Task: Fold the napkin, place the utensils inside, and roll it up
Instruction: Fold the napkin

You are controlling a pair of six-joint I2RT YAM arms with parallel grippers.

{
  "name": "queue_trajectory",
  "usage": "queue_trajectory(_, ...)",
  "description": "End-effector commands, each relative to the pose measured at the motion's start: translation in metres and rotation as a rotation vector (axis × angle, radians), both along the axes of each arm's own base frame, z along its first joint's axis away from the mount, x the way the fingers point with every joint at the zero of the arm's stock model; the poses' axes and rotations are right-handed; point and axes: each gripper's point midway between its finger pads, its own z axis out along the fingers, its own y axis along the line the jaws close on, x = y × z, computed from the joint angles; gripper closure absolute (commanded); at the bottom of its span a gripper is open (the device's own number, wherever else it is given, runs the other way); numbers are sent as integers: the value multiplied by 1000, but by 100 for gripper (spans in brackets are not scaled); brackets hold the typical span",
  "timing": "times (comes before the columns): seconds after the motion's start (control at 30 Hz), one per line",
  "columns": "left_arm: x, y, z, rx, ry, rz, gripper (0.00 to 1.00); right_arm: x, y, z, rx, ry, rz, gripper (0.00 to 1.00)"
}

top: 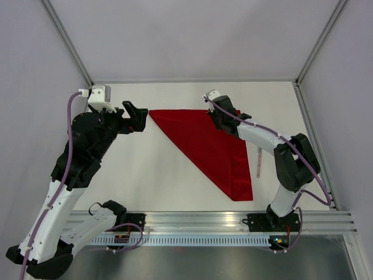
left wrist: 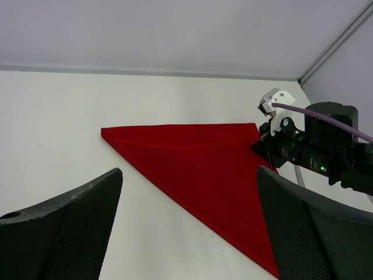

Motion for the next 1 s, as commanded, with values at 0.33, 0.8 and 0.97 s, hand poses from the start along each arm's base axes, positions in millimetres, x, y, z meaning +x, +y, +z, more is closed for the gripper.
queue_trajectory(0.33, 2, -6, 0, -16, -12, -22, 1, 27, -17, 26, -31, -66, -61, 100)
queue_trajectory(0.8, 4, -7, -3, -16, -12, -23, 1, 45, -27, 24, -51, -64, -84, 99)
queue_trajectory(0.97, 6, -9, -5, -14, -6, -25, 1, 52, -34, 27, -42, -68, -100, 99)
